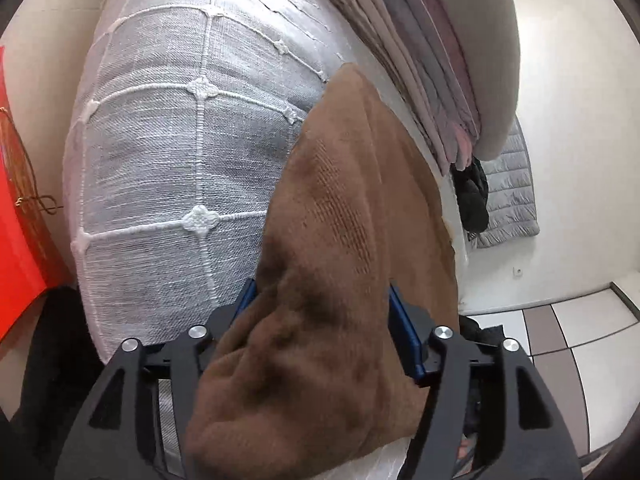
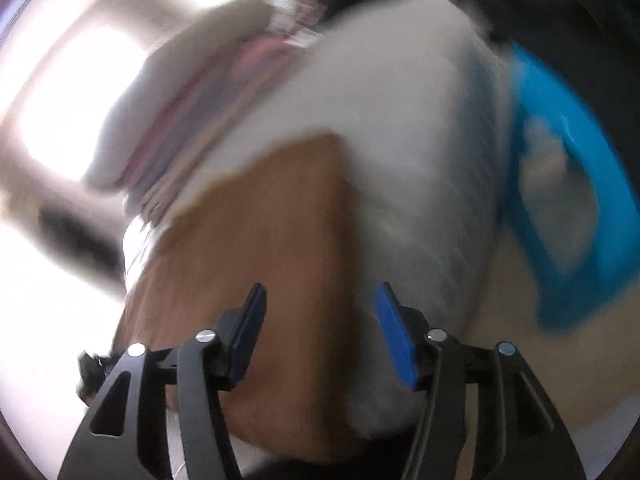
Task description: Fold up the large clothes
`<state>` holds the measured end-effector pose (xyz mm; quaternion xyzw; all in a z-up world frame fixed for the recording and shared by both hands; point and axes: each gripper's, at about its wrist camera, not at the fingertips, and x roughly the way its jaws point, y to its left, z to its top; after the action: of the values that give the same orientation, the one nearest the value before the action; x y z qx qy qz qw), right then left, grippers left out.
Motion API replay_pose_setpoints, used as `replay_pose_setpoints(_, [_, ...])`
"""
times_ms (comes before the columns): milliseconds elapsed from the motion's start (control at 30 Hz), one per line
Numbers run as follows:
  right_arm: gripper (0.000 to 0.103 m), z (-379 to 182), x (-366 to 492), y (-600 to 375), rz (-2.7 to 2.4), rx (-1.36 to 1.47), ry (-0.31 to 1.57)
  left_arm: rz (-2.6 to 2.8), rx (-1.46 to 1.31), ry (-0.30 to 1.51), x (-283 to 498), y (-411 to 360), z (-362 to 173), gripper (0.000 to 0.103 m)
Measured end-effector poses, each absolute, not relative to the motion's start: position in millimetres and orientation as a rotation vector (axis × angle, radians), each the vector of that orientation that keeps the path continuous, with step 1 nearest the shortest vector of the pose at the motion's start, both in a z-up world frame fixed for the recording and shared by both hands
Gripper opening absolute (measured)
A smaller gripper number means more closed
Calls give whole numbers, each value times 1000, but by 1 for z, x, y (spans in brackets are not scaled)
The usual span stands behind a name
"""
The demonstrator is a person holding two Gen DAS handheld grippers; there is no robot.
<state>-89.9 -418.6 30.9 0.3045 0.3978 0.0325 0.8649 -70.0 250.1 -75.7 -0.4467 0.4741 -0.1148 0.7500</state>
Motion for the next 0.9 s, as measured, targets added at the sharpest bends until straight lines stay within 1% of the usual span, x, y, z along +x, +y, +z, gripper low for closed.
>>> replay_pose_setpoints(67, [66, 60, -51, -365, 178, 479, 831, -246, -972, 1028, -70, 246, -74, 65])
replay_pose_setpoints(167, [66, 65, 14, -287, 305, 312, 893, -242, -979, 1019, -69, 242, -73, 65])
replay_pose_setpoints(200, [66, 59, 42, -256, 340, 254, 921, -245, -984, 1019, -68, 242, -73, 65])
replay_pose_setpoints(300, [66, 35, 108, -206, 366, 171, 975, -252, -995, 1019, -70, 244, -77, 65])
replay_pose_setpoints(367, [66, 17, 137, -185, 338, 116, 996, -251, -993, 1021, -73, 246, -79, 65])
replay_pose_setpoints(433, [67, -14, 159, -182, 279, 64, 1036, -245, -987, 1021, -72, 245, -78, 65])
replay_pose_setpoints(500, [73, -29, 179, -181, 256, 56, 1040, -245, -976, 1021, -68, 240, -77, 65])
replay_pose_setpoints(600, [75, -20, 175, -178, 257, 51, 1061, -237, -958, 1018, -67, 238, -75, 65])
replay_pose_setpoints(667, [75, -4, 151, -182, 304, 78, 1051, -238, -962, 1012, -67, 238, -75, 65])
replay_pose_setpoints(733, [75, 17, 120, -183, 336, 76, 1010, -239, -963, 1008, -68, 237, -75, 65])
replay_pose_setpoints(800, [75, 31, 78, -191, 336, 41, 986, -236, -966, 1002, -69, 237, -75, 62])
replay_pose_setpoints(900, [75, 33, 28, -212, 274, 12, 972, -228, -969, 993, -69, 234, -74, 61])
